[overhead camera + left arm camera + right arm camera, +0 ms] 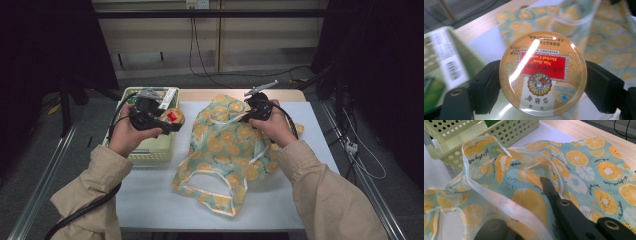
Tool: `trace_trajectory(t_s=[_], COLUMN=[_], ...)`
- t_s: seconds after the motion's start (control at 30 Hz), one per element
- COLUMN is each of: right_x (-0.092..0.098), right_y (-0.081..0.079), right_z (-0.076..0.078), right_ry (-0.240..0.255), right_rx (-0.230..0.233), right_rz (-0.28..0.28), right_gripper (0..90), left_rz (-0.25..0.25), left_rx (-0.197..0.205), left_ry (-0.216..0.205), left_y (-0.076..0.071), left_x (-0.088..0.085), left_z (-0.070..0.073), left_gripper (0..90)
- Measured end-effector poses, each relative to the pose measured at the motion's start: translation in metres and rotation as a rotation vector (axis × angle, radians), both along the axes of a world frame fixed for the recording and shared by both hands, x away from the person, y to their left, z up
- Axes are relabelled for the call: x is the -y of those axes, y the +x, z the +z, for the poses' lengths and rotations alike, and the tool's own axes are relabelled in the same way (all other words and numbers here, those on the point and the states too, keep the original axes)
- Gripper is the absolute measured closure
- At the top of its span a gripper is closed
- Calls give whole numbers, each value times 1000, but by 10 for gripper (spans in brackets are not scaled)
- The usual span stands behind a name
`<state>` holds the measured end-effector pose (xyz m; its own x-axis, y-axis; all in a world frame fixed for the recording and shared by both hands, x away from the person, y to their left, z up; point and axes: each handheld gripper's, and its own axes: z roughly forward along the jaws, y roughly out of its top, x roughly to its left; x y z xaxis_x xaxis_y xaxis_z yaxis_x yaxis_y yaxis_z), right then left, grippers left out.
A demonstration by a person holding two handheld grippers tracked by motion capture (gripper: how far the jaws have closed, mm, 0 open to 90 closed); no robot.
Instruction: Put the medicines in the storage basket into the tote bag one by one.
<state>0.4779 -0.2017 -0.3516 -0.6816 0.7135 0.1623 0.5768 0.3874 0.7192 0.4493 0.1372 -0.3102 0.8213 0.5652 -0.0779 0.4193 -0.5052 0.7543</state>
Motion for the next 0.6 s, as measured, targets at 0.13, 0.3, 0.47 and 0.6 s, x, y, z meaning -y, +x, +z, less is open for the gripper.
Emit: trace_trajectory(t_s=[0.13, 0.3, 0.47, 0.6], right_x=[0, 0, -1, -3], right_y=[0, 0, 1, 2], right_z=[1, 0, -1, -3], right_ry=[0, 2, 2, 3], right_rx=[-1, 0, -4, -4], right_rz=[-5, -6, -5, -9], right_gripper=[900, 900, 900, 900], left_rz=[-60, -107, -151, -181], left_rx=[5, 14, 21, 21], left_ry=[-11, -10, -4, 6], left_y=[-11, -22, -31, -36], left_x=[19, 38, 52, 62], left_z=[-2, -7, -13, -19], left_gripper=[205, 205, 206, 205])
